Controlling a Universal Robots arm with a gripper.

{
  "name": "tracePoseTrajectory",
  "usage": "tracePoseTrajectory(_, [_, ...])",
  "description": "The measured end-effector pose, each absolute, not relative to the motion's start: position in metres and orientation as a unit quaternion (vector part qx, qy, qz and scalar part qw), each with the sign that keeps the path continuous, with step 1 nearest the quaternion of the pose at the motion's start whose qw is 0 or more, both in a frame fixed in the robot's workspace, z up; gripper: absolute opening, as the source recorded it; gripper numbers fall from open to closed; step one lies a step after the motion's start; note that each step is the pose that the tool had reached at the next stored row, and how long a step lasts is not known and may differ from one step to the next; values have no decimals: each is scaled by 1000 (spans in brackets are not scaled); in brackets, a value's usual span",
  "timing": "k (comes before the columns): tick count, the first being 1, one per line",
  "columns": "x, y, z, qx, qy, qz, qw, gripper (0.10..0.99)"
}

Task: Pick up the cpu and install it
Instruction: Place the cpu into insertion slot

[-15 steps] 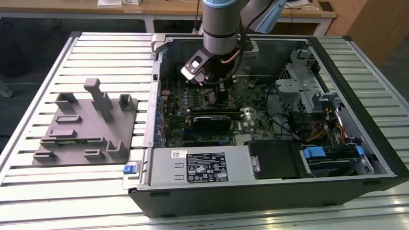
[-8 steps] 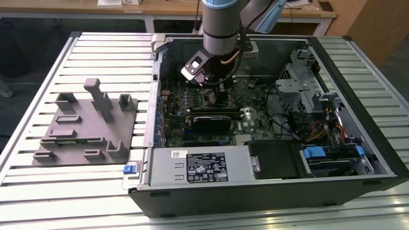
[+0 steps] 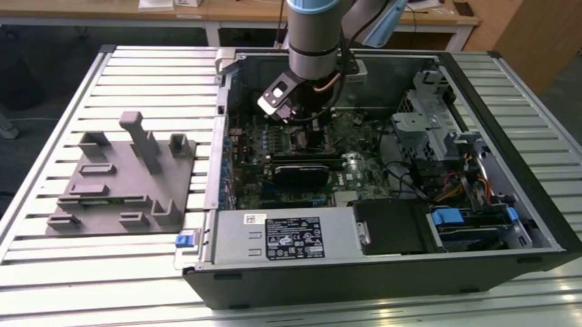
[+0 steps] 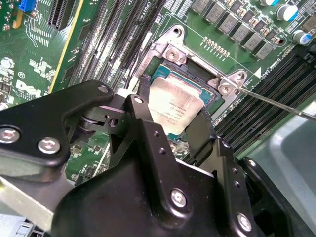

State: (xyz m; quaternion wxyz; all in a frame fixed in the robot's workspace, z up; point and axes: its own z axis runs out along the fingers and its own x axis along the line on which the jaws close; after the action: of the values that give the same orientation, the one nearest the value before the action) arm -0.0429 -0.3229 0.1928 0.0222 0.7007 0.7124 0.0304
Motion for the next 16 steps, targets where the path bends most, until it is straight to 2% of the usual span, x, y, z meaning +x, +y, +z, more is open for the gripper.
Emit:
tracePoseTrajectory(12, [-43, -323, 193, 701, 712, 31, 22, 549])
tracePoseTrajectory(13, [-43, -323, 193, 701, 712, 31, 22, 612])
tracePoseTrajectory(16, [-43, -323, 193, 701, 712, 31, 22, 612])
